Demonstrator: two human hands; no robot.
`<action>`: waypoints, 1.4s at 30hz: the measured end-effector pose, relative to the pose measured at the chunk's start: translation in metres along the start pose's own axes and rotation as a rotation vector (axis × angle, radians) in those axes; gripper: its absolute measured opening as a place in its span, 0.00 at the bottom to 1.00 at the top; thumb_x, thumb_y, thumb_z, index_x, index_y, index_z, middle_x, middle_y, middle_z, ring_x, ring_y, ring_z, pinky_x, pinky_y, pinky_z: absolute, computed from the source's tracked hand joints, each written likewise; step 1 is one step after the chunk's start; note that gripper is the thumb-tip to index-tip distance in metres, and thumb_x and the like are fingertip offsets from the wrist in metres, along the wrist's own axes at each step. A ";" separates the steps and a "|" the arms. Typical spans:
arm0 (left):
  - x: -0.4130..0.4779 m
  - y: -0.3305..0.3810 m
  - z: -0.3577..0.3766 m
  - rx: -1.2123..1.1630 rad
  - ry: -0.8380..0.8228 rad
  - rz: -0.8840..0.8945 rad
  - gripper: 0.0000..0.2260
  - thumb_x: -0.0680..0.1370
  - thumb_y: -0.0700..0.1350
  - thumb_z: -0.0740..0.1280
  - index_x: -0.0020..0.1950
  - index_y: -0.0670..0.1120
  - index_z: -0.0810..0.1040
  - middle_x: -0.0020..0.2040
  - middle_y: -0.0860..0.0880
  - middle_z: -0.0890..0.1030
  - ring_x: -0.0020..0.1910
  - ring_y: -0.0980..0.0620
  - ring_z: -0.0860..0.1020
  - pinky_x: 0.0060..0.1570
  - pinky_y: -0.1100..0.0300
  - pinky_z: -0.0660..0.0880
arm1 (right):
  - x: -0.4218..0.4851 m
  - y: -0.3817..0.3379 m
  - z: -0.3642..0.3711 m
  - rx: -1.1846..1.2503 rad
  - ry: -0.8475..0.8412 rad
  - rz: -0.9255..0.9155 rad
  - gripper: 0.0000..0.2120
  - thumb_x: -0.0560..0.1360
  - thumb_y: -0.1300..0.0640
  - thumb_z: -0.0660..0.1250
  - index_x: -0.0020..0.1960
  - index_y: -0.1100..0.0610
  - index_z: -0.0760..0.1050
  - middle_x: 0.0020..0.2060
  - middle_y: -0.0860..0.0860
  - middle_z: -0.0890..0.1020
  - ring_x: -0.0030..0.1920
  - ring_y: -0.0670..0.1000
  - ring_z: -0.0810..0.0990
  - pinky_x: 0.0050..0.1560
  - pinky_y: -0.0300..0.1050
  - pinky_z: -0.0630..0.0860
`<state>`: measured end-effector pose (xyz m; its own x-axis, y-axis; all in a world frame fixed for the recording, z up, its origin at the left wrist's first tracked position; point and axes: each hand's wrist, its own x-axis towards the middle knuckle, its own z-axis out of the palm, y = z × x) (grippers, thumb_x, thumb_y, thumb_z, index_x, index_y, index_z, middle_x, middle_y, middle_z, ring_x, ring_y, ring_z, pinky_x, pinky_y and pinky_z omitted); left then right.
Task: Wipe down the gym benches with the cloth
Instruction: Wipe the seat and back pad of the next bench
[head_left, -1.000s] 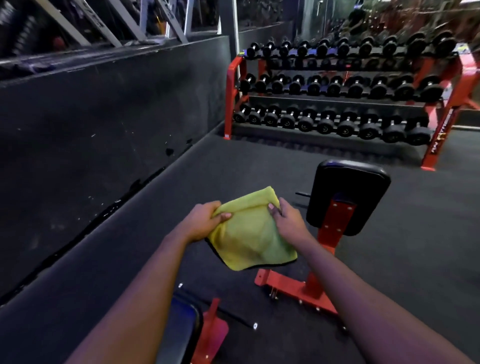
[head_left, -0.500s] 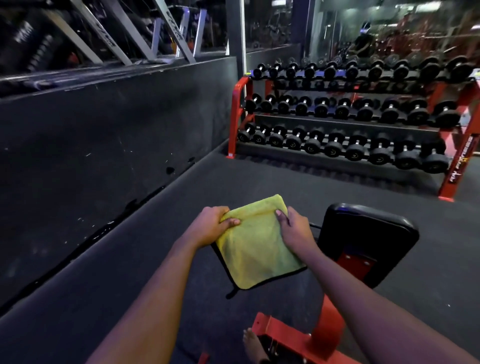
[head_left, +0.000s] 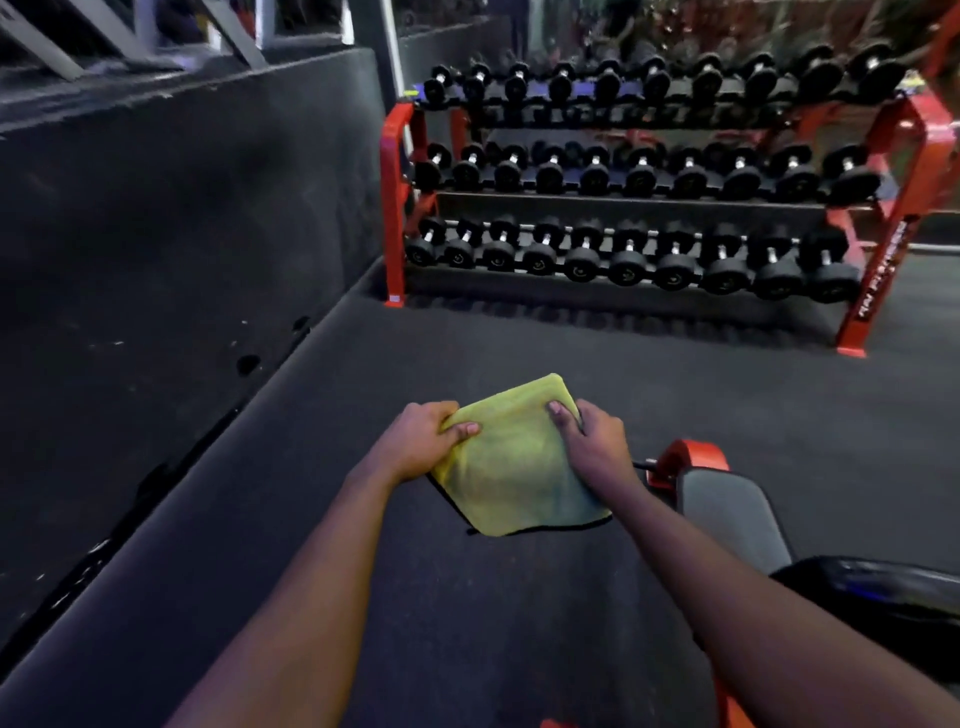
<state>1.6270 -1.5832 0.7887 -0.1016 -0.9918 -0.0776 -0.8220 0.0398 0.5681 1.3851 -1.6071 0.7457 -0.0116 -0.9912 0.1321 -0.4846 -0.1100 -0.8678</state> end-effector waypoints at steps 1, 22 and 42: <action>0.026 -0.003 -0.006 -0.006 -0.022 0.026 0.19 0.79 0.58 0.65 0.40 0.44 0.73 0.36 0.45 0.78 0.35 0.48 0.77 0.38 0.52 0.74 | 0.018 0.001 0.004 0.004 0.028 0.020 0.25 0.80 0.45 0.64 0.37 0.65 0.67 0.29 0.51 0.68 0.30 0.47 0.64 0.29 0.39 0.63; 0.431 0.032 0.029 0.078 -0.462 0.403 0.12 0.80 0.57 0.63 0.43 0.50 0.74 0.40 0.47 0.79 0.39 0.50 0.78 0.40 0.53 0.75 | 0.268 0.113 0.014 -0.012 0.563 0.420 0.23 0.79 0.43 0.64 0.35 0.58 0.65 0.27 0.50 0.71 0.30 0.49 0.68 0.35 0.51 0.64; 0.581 0.157 0.189 0.234 -1.083 1.148 0.10 0.78 0.48 0.70 0.53 0.43 0.77 0.42 0.45 0.81 0.42 0.46 0.78 0.38 0.55 0.67 | 0.262 0.152 0.049 0.009 1.382 1.094 0.19 0.78 0.48 0.69 0.38 0.61 0.69 0.30 0.53 0.76 0.33 0.50 0.73 0.34 0.47 0.60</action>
<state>1.3336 -2.1301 0.6780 -0.9480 0.1226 -0.2936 -0.0862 0.7893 0.6079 1.3516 -1.8868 0.6252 -0.9653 0.1781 -0.1911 0.2559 0.4961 -0.8297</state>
